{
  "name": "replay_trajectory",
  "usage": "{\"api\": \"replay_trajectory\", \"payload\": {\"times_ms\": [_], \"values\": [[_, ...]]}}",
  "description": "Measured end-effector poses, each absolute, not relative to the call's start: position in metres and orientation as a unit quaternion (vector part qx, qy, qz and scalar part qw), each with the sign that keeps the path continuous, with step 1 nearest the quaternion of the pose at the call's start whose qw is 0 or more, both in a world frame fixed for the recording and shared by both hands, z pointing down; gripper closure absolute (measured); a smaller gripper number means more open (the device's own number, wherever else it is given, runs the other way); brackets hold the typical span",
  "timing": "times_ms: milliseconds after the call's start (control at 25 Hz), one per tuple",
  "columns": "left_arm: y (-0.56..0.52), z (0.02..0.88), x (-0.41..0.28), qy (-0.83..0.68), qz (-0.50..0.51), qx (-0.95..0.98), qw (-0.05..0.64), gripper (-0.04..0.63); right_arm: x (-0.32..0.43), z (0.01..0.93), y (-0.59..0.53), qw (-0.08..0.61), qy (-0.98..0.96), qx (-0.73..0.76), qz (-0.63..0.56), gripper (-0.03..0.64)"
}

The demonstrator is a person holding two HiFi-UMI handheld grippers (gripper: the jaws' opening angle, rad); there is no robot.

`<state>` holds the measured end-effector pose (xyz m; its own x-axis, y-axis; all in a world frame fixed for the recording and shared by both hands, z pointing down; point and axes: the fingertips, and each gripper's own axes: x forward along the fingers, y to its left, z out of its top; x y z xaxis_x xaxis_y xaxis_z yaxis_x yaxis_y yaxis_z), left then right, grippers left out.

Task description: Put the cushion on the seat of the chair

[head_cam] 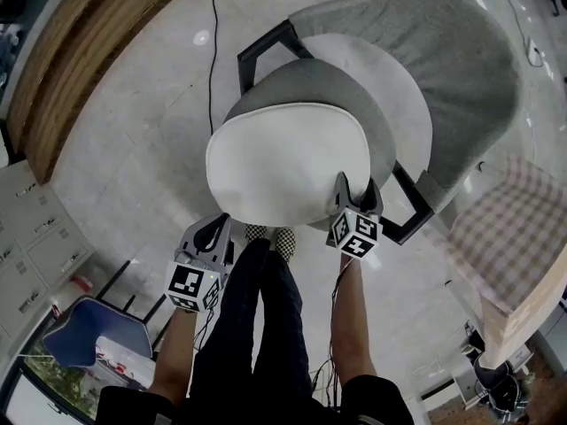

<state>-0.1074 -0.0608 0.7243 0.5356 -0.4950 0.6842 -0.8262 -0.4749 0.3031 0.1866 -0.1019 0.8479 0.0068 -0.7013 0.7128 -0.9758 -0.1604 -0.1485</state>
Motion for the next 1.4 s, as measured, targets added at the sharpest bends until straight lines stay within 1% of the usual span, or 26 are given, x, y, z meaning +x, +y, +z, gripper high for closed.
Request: {"api": "replay_trajectory", "payload": {"times_ms": [600, 800, 1280, 1400], "values": [[-0.057, 0.736, -0.113, -0.412, 0.262, 0.812, 0.319, 0.574, 0.187, 0.861, -0.11, 0.209, -0.626, 0.672, 0.335, 0.313], [-0.06, 0.738, -0.11, -0.408, 0.263, 0.813, 0.321, 0.574, 0.188, 0.859, -0.118, 0.22, -0.63, 0.673, 0.32, 0.313], [-0.066, 0.738, -0.112, -0.406, 0.262, 0.813, 0.325, 0.574, 0.189, 0.856, -0.125, 0.217, -0.625, 0.675, 0.326, 0.313], [-0.066, 0.735, -0.112, -0.404, 0.261, 0.814, 0.325, 0.574, 0.188, 0.852, -0.122, 0.226, -0.626, 0.673, 0.324, 0.313]]}}
